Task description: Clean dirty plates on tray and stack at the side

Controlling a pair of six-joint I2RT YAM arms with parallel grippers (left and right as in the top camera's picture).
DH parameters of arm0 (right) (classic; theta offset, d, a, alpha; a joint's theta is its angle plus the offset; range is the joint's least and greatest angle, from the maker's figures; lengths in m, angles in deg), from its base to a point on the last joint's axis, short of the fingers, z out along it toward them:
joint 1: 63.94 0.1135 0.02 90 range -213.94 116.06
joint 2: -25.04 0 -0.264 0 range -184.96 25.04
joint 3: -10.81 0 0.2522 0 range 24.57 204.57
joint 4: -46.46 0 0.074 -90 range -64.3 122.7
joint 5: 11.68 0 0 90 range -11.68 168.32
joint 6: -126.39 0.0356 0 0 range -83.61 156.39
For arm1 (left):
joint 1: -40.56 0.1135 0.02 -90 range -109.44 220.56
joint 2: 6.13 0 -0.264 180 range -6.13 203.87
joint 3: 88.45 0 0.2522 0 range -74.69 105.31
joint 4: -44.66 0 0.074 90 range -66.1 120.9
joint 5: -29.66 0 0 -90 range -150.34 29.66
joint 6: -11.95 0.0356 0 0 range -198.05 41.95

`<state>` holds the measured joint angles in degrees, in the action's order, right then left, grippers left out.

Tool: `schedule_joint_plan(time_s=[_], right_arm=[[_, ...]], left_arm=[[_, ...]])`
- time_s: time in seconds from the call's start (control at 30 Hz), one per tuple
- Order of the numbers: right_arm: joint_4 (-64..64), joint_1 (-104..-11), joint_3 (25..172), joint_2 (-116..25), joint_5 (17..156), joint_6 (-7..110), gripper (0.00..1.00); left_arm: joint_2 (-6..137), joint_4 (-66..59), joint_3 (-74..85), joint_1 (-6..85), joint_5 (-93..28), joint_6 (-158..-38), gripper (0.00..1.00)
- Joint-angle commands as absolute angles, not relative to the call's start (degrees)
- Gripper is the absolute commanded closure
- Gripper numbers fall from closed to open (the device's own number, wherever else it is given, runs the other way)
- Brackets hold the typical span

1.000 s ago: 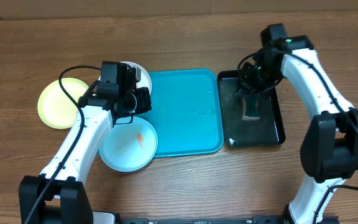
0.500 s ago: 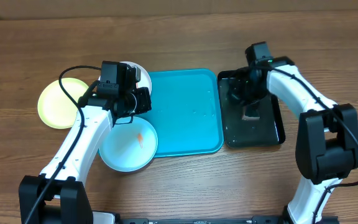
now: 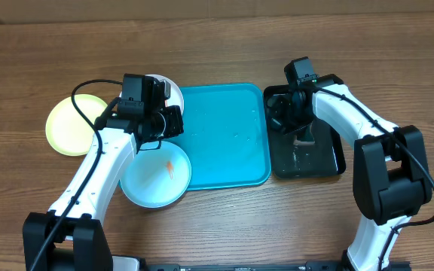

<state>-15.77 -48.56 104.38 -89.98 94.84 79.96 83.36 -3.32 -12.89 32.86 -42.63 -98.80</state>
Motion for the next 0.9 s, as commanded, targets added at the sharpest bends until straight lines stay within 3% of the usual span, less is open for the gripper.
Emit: schedule_joint_plan(time_s=[0.0,0.87], right_arm=[[-15.4,-48.5,103.9,-89.8,94.8,81.4,0.96],[-14.7,-48.6,103.9,-89.8,98.9,76.9,0.96]], left_arm=[[83.4,-3.1,-13.1,32.6,-42.9,-97.3,0.96],[83.4,-3.1,-13.1,32.6,-42.9,-97.3,0.96]])
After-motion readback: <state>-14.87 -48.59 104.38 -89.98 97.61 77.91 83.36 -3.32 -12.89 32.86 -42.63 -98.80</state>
